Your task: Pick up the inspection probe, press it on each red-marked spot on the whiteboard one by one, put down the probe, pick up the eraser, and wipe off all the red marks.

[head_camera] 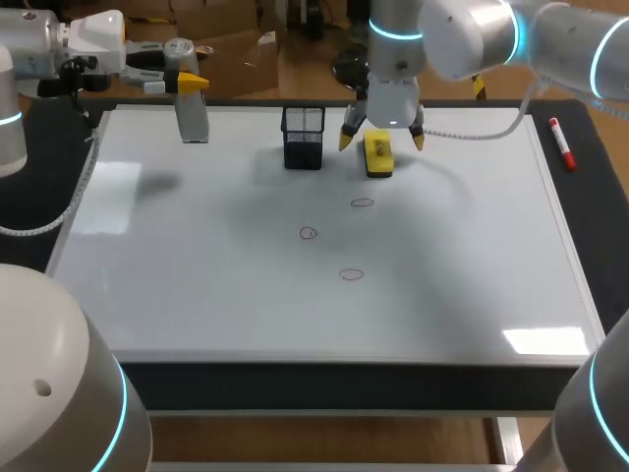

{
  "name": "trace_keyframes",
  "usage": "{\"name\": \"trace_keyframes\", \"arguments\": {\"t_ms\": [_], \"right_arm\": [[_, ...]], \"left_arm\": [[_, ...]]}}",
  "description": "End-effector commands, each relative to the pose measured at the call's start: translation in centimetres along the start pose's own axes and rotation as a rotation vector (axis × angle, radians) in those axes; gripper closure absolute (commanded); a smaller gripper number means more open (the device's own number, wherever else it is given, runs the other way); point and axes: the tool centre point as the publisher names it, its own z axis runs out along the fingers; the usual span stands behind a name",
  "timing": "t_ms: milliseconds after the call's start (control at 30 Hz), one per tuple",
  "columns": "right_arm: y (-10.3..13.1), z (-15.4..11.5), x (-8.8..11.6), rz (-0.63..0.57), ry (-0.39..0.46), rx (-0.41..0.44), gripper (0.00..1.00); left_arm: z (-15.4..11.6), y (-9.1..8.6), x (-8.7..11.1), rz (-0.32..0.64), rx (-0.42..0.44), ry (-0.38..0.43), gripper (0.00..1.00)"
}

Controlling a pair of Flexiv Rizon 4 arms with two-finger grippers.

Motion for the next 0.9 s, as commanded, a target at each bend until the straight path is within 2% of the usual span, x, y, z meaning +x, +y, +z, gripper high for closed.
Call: {"name": "trace_keyframes", "arguments": {"t_ms": [33,500,533,567,600,633,900], "right_arm": [[-0.62,0.56,0.18,-0.002,-0.004,-0.01,0.0],[-0.56,0.84,0.16,-0.011,0.01,-0.032,0.0],[-0.53,0.85,0.18,-0.011,0.01,-0.033,0.31],[-0.52,0.85,0.18,-0.011,0.011,-0.034,0.56],[-0.5,0.85,0.19,-0.011,0.014,-0.035,0.74],[-0.46,0.82,0.19,-0.011,0.015,-0.035,1.0],[-0.25,-0.11,0.63,0.029,0.019,-0.031,1.0]], "left_arm": [[-0.06,-0.07,-0.05,0.001,0.001,0.002,1.0],[-0.06,-0.07,-0.05,0.001,0.001,0.002,1.0],[-0.06,-0.07,-0.05,0.001,0.001,0.002,1.0],[-0.06,-0.07,-0.05,0.001,0.001,0.002,1.0],[-0.06,-0.07,-0.05,0.001,0.001,0.002,1.0],[-0.06,-0.07,-0.05,0.001,0.001,0.002,1.0],[-0.06,-0.07,-0.05,0.001,0.001,0.002,1.0]]}}
